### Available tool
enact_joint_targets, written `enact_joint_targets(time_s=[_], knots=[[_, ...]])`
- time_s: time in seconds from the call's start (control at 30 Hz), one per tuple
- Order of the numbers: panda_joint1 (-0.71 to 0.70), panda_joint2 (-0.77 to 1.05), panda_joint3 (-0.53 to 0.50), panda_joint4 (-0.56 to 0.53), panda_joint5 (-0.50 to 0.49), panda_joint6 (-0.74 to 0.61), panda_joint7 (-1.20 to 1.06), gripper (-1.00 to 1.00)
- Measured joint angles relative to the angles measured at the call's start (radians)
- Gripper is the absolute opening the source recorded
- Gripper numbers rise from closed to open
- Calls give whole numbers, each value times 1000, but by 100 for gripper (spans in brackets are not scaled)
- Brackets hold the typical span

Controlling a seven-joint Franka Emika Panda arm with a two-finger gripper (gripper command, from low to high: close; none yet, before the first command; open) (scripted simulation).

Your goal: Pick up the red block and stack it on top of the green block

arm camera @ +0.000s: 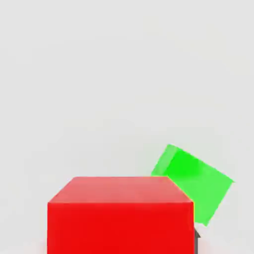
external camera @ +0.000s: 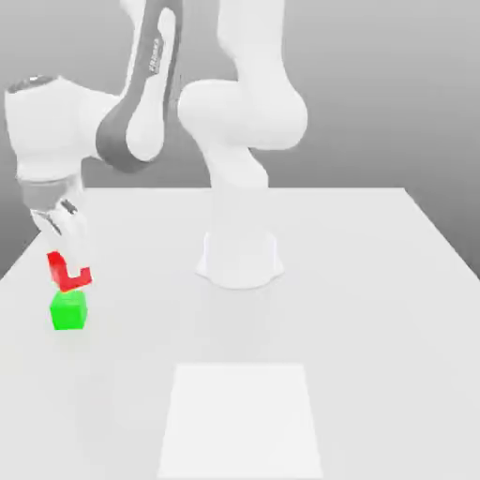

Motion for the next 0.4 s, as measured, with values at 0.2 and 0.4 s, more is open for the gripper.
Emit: enact_joint_targets(time_s=[0.2,0.4], knots=[[19,200,28,7,238,177,-158,100],[14,217,36,8,264,192,-177,100]])
